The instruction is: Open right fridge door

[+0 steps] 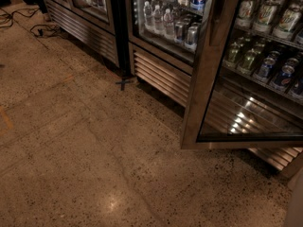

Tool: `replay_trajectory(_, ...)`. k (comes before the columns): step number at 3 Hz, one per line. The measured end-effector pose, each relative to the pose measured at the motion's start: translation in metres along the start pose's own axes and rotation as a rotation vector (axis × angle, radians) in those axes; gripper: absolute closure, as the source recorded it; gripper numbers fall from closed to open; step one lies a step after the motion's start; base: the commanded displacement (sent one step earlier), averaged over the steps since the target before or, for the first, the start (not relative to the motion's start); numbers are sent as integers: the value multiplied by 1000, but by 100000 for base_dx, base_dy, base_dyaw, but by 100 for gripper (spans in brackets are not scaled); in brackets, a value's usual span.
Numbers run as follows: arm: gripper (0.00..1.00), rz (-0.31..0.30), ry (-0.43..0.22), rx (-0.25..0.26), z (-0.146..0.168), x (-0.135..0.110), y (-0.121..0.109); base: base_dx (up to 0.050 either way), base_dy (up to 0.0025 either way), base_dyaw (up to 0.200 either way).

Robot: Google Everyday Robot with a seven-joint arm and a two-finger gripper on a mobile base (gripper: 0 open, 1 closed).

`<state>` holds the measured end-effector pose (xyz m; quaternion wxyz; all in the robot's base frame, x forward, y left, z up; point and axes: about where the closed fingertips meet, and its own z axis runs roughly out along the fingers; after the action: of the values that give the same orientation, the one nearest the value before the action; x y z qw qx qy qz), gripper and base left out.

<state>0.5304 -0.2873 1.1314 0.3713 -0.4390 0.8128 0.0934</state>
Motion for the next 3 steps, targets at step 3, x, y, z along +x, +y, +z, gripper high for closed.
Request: replay_trajectory(3,0,68,-50,-160,51,7,4,0,0,0)
